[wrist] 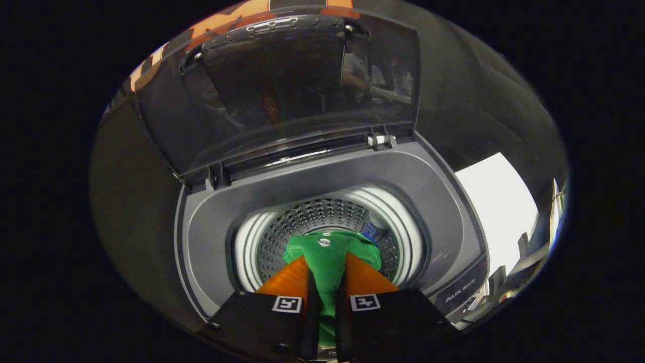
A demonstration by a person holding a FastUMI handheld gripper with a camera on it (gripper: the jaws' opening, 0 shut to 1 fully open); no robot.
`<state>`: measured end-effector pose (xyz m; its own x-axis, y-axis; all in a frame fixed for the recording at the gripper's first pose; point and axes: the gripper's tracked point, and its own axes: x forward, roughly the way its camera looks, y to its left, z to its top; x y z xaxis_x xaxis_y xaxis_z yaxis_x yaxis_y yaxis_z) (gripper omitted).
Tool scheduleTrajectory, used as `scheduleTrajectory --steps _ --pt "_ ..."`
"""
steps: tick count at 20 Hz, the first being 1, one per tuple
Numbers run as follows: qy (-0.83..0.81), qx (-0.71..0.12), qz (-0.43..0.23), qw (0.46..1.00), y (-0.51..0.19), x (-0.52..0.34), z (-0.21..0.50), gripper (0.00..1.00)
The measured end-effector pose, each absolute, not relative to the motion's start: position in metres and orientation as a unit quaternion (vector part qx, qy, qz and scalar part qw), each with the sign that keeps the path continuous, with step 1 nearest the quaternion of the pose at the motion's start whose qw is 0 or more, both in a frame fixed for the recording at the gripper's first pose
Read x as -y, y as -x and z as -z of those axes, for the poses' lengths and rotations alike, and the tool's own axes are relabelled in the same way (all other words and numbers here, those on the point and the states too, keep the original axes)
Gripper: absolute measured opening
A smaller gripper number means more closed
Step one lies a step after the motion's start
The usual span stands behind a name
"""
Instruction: Put the clothes into the washing machine and then close the washing machine lid.
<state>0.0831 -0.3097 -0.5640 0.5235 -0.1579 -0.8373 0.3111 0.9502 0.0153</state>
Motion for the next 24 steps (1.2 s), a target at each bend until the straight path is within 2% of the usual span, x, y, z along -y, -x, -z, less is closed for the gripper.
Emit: scheduleTrajectory --steps 2,5,6,9,12,24 --pt "-0.068 -0.472 0.132 0.869 -0.080 0.310 0.568 0.27" --pt "-0.069 -0.456 0.123 0.878 -0.079 0.303 0.558 0.45" --pt "-0.063 -0.448 0.118 0.884 -0.081 0.303 0.552 0.45" --pt "-0.042 -0.414 0.110 0.903 -0.081 0.303 0.522 0.81" --pt "-0.049 -0.379 0.114 0.917 -0.079 0.302 0.490 1.00" --pt "-0.036 -0.256 0.092 0.962 -0.111 0.322 0.347 1.00"
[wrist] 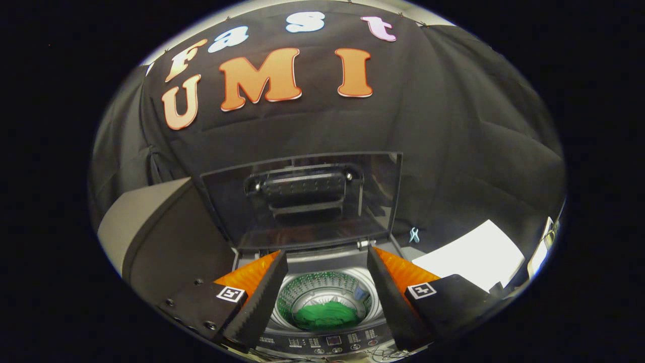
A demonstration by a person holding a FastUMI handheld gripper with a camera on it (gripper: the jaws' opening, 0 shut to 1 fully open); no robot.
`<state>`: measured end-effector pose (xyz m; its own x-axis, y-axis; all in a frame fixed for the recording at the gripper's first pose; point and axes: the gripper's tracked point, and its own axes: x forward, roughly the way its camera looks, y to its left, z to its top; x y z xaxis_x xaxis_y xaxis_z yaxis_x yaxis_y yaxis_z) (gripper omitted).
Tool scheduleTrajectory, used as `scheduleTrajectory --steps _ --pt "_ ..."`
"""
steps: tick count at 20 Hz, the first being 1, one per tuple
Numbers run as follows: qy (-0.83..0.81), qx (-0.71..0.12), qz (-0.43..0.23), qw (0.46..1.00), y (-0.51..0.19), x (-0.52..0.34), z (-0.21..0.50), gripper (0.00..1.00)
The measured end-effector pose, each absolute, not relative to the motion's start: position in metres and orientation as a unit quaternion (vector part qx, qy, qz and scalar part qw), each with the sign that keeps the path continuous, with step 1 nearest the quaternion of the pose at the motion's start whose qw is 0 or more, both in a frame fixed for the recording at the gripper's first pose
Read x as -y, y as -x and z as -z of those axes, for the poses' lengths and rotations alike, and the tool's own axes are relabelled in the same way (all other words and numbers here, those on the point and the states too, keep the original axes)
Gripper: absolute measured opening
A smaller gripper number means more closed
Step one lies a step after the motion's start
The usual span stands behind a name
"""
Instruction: Put the clothes into the washing machine and then close the washing machine lid.
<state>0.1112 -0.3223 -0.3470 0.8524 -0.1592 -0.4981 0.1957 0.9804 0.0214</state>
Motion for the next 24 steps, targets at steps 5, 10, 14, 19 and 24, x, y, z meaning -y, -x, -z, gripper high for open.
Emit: scheduleTrajectory --steps 5,10,14,19,24 --pt "-0.032 -0.206 0.073 0.975 -0.157 0.322 0.302 1.00" --pt "-0.011 -0.137 0.068 0.988 -0.230 0.322 0.255 1.00" --pt "-0.008 -0.119 0.053 0.991 -0.283 0.312 0.257 0.99" --pt "-0.001 -0.181 0.067 0.981 -0.300 0.314 0.307 1.00" --pt "0.006 -0.178 0.064 0.982 -0.297 0.312 0.312 0.99"
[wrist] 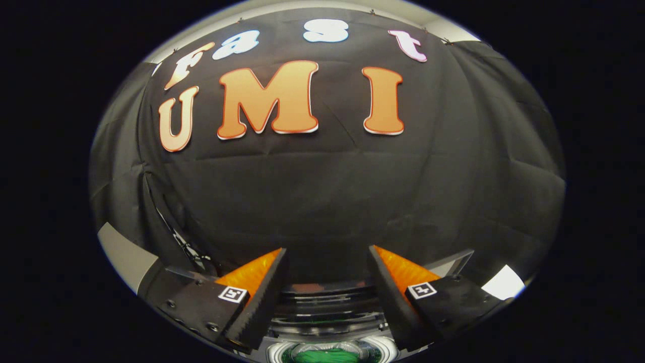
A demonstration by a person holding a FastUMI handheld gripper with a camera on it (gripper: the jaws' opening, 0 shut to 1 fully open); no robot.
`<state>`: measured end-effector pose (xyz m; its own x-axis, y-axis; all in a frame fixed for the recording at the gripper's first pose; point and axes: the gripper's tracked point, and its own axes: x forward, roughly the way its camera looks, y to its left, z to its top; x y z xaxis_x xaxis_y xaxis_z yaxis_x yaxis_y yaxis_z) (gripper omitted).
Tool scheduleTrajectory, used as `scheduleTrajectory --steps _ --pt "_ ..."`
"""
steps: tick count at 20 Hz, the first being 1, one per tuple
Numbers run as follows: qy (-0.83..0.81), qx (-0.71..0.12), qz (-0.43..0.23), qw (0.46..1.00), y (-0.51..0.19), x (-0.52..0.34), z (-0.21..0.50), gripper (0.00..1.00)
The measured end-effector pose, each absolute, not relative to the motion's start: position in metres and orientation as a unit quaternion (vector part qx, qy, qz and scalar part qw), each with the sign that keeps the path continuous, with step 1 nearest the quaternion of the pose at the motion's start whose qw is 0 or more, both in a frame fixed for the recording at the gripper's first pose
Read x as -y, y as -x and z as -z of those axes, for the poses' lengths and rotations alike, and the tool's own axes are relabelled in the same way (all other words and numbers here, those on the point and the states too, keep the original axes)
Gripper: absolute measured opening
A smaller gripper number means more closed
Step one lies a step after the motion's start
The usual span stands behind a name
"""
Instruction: Put the clothes into the washing machine and then close the washing machine lid.
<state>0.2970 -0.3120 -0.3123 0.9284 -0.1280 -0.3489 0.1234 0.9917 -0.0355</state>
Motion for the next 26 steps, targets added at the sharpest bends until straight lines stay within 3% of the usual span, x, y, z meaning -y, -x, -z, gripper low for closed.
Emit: scheduleTrajectory --steps 4,19,26 --pt "0.002 -0.149 0.051 0.988 -0.272 0.309 0.308 1.00" --pt "-0.001 -0.175 0.040 0.984 -0.162 0.303 0.329 1.00" --pt "-0.036 -0.267 0.027 0.963 -0.127 0.301 0.409 1.00"
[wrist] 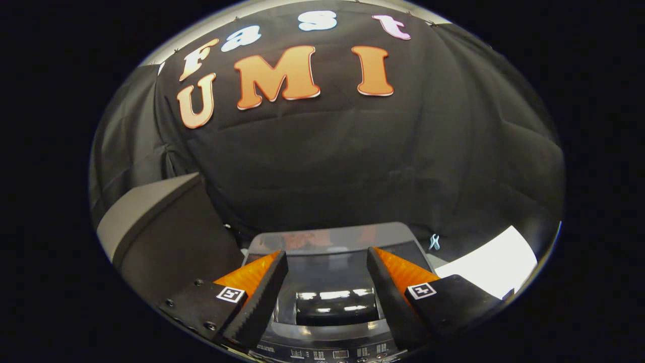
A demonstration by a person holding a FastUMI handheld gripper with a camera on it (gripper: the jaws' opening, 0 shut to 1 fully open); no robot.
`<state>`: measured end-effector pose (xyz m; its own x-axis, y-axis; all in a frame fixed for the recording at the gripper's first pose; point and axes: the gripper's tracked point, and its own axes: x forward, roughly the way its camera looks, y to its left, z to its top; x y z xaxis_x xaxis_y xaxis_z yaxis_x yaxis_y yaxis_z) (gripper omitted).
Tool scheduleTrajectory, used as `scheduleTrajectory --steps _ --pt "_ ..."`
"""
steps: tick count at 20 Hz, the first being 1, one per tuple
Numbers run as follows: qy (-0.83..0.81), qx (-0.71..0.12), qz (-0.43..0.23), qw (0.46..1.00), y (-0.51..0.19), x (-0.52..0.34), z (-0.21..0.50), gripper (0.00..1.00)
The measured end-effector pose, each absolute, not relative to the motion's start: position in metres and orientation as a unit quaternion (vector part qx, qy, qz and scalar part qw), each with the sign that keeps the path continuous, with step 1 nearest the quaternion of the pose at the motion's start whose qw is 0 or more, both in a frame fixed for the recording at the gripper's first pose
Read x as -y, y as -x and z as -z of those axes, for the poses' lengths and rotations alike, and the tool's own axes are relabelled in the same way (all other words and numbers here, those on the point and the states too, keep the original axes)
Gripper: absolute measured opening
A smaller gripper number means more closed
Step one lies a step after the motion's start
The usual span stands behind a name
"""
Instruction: Put the clothes into the washing machine and then close the washing machine lid.
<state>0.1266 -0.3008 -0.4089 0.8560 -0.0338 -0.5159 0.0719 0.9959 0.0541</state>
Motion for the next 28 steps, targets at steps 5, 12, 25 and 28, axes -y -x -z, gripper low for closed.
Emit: scheduleTrajectory --steps 5,12,25,28 --pt "-0.035 -0.285 0.020 0.958 -0.103 0.301 0.424 1.00" --pt "-0.036 -0.278 0.034 0.959 -0.083 0.321 0.407 1.00" --pt "-0.005 -0.116 0.046 0.992 -0.059 0.347 0.207 1.00" --pt "0.016 -0.058 0.060 0.996 -0.046 0.357 0.140 1.00"
